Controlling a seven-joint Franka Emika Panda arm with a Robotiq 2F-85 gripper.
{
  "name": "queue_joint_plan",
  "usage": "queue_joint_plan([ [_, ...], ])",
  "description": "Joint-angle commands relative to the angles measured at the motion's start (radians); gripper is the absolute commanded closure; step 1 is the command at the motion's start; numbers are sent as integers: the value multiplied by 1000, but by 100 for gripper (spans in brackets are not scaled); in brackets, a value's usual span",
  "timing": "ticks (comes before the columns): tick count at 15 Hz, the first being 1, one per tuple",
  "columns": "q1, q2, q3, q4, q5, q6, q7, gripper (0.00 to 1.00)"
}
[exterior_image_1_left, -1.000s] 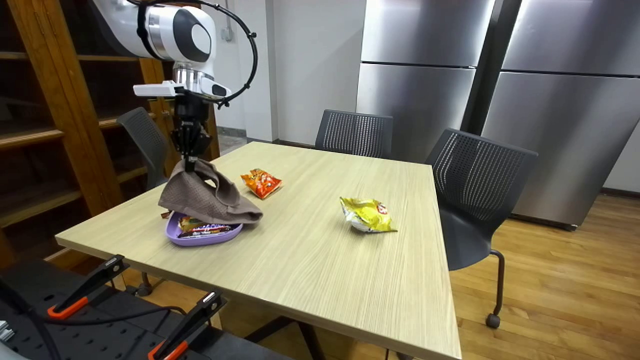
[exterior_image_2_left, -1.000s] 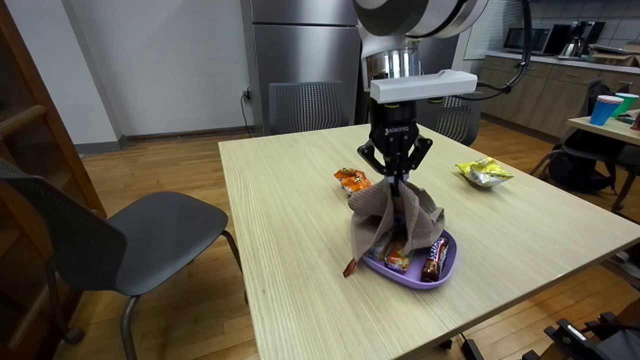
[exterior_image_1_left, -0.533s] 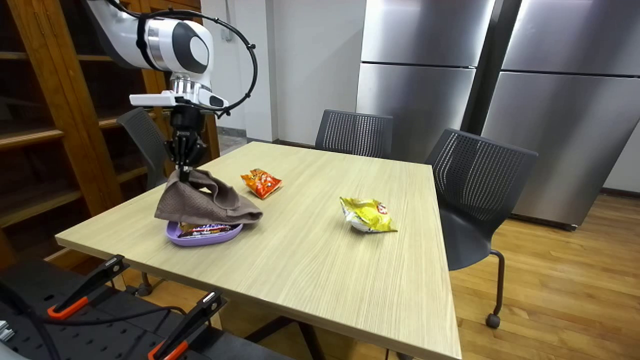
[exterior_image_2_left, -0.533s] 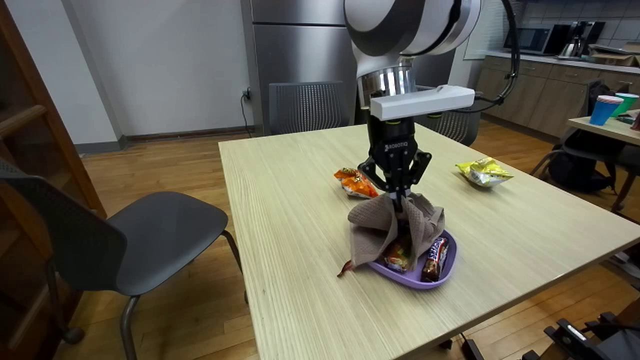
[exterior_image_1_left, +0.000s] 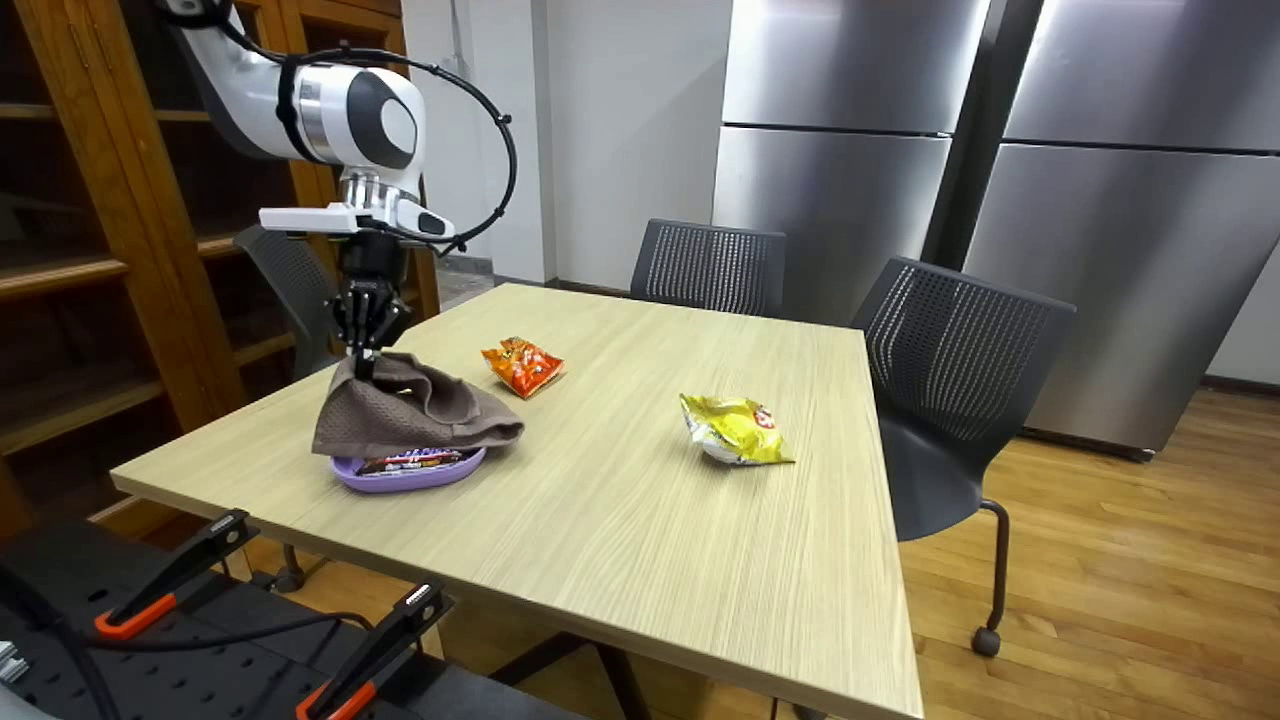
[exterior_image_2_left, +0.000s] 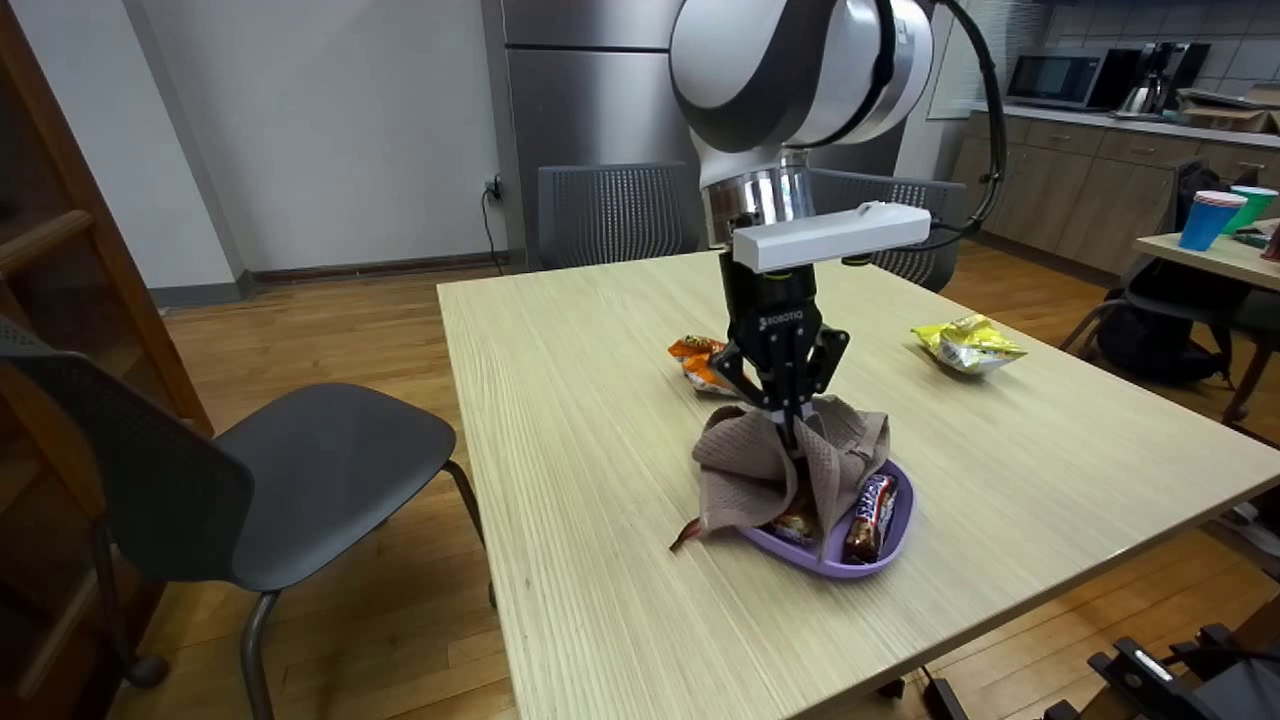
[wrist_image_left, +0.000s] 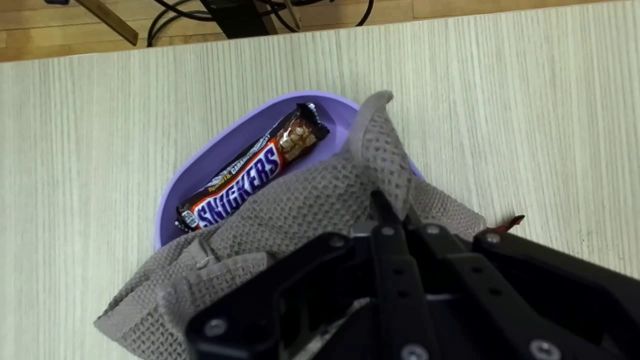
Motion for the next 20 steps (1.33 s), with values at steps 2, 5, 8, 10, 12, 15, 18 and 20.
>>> queue_joint_plan([
  [2,10,28,3,47,-35,-25,-17,70],
  [5,13,33,1,56,-50,-21,-16,52],
  [8,11,38,2,63,-54,-21,-17,30],
  [10,10,37,2,64,-53,-19,-18,15],
  [12,8,32,2,61,-51,-19,-20,1],
  [15,2,20,5,50,-45,-26,-32,0],
  [18,-4,6,10,33,-39,-29,-59,0],
  [20,-11,-2,16,22,-35,-31,-95,0],
])
